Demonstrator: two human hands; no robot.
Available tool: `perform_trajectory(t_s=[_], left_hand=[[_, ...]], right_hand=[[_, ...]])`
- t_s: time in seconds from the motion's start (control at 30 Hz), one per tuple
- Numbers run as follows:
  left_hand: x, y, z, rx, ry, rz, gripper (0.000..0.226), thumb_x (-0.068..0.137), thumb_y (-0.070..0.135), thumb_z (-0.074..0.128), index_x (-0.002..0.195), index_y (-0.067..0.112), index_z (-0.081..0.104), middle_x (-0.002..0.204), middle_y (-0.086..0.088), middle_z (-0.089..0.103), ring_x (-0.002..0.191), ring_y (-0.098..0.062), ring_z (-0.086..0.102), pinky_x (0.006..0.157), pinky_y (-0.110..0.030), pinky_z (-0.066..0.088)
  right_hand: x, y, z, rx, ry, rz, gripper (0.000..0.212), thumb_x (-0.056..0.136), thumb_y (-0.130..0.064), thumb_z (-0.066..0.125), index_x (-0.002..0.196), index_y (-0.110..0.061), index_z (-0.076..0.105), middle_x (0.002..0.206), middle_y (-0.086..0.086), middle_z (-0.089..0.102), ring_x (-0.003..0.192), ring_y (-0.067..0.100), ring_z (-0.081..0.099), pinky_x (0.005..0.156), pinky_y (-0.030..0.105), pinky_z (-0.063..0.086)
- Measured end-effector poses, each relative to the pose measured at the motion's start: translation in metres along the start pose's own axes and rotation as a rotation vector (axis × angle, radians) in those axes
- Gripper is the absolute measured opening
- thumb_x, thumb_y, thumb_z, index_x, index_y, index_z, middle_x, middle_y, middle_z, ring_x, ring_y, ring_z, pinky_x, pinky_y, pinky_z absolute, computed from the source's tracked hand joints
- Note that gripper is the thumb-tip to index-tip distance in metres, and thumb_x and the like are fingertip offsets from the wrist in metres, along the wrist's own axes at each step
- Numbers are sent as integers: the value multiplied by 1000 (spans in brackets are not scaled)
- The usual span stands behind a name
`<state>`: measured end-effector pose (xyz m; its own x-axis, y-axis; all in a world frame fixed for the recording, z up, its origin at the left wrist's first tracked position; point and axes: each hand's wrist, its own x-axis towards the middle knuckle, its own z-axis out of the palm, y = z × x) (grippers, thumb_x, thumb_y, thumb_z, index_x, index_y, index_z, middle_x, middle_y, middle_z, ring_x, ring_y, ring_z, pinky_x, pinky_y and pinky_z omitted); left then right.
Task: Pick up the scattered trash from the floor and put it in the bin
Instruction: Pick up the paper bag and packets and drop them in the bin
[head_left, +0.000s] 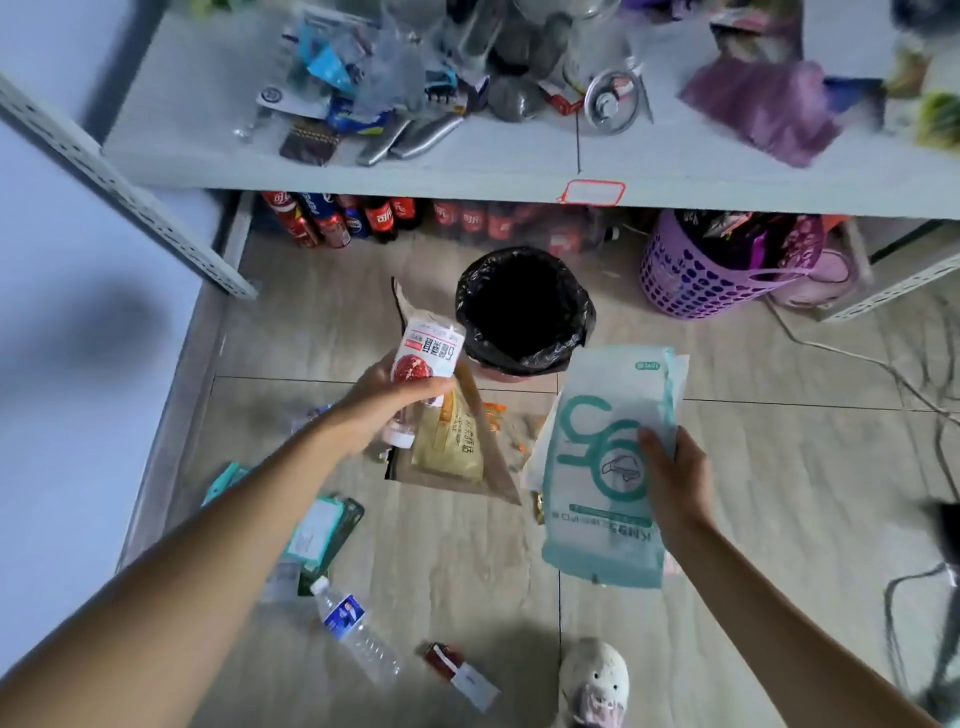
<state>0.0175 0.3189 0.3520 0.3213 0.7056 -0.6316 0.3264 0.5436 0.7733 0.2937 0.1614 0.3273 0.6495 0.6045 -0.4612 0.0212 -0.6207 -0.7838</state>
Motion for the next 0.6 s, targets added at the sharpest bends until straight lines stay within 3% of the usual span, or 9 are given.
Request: perform_trajectory(t_s=[0.07, 0.2, 0.3, 0.4, 0.5, 0.6], left_hand=[[17, 47, -5, -3, -58, 6, 20, 74, 25, 78, 91, 21, 69, 86, -3, 72, 64, -11, 67, 52, -21, 51], [58, 101, 4, 14, -139, -58, 60, 38, 54, 86, 87, 24, 70, 73, 6, 75, 58, -8, 68, 61, -24, 56], [99, 103, 20, 92, -133, -194, 57, 48, 61, 74, 91, 25, 63, 69, 7, 74, 54, -4, 67, 63, -28, 49], [140, 83, 39, 172, -79, -296, 63, 55, 63, 73, 101, 21, 65, 89, 2, 72, 71, -11, 66, 59, -24, 52], [175, 60, 62, 176, 48, -305, 64, 60, 61, 77, 105, 20, 61, 89, 1, 72, 67, -8, 67, 50, -19, 50], [212, 39, 83, 247, 237, -315, 77, 65, 55, 78, 124, 14, 48, 111, -5, 67, 75, -12, 68, 54, -22, 51]], right_hand=[[22, -35, -1, 144, 9, 1, 10, 91, -22, 56, 86, -16, 62, 84, 9, 68, 78, 28, 65, 70, 41, 55], [74, -74, 3, 316, -78, 94, 10, 93, -23, 56, 85, -24, 62, 85, 3, 68, 78, 25, 67, 75, 43, 57], [125, -77, 11, 240, -150, 156, 10, 93, -28, 56, 92, -21, 62, 90, 6, 68, 84, 30, 68, 78, 48, 58], [171, -68, 25, 83, -182, 208, 29, 93, -30, 55, 108, -7, 63, 96, 14, 70, 87, 33, 69, 80, 47, 59], [209, -49, 39, 14, -220, 285, 34, 94, -27, 54, 116, -2, 61, 96, 15, 66, 81, 29, 66, 70, 36, 57], [235, -31, 51, -86, -221, 331, 34, 94, -27, 54, 118, -4, 61, 96, 14, 64, 78, 27, 64, 63, 30, 53]])
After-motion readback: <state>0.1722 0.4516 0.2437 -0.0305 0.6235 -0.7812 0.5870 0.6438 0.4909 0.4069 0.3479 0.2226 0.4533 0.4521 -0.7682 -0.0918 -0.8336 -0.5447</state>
